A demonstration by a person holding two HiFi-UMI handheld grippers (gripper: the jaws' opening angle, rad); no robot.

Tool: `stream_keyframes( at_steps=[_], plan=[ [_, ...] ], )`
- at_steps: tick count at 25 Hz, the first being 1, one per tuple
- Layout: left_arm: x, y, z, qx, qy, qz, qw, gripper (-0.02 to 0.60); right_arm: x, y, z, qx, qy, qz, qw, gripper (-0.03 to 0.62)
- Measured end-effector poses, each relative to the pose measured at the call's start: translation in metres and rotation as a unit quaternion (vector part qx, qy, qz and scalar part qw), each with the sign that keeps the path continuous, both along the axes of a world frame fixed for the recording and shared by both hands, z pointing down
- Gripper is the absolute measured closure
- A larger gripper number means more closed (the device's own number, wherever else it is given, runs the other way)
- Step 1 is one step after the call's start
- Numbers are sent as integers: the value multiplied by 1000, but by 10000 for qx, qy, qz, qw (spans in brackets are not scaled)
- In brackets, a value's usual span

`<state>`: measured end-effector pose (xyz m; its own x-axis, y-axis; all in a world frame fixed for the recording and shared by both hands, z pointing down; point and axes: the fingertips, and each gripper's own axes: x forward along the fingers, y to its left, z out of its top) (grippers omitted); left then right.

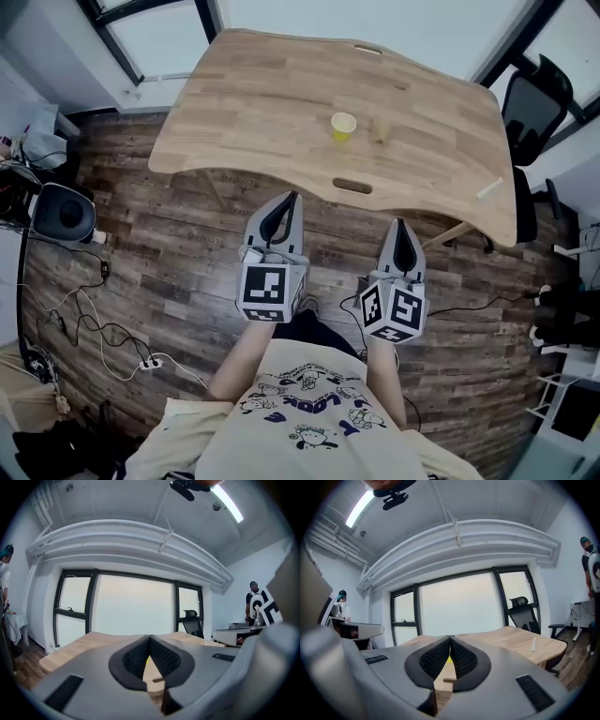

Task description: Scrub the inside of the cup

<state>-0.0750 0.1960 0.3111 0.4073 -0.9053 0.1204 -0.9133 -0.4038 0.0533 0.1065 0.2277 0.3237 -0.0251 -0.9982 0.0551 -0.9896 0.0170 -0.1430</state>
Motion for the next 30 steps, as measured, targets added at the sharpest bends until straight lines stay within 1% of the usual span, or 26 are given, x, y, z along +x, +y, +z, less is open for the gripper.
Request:
stream_keyframes(
  at_steps=[5,13,19,30],
  plan=[
    [13,-9,5,-66,-59,47,10000,578,13,-9,12,-124,-128,77,9998,577],
    [27,-33,6,-119,-76,153,9998,578,26,-29,18,-216,-163,230,9994,576],
    [31,-67,11,-162,-30,242,9996,578,33,-55,21,-250,-142,383,9989,576],
    [27,-147,13,-214,30,382,9990,578,32,-130,20,-314,-6,569,9979,576]
  ],
)
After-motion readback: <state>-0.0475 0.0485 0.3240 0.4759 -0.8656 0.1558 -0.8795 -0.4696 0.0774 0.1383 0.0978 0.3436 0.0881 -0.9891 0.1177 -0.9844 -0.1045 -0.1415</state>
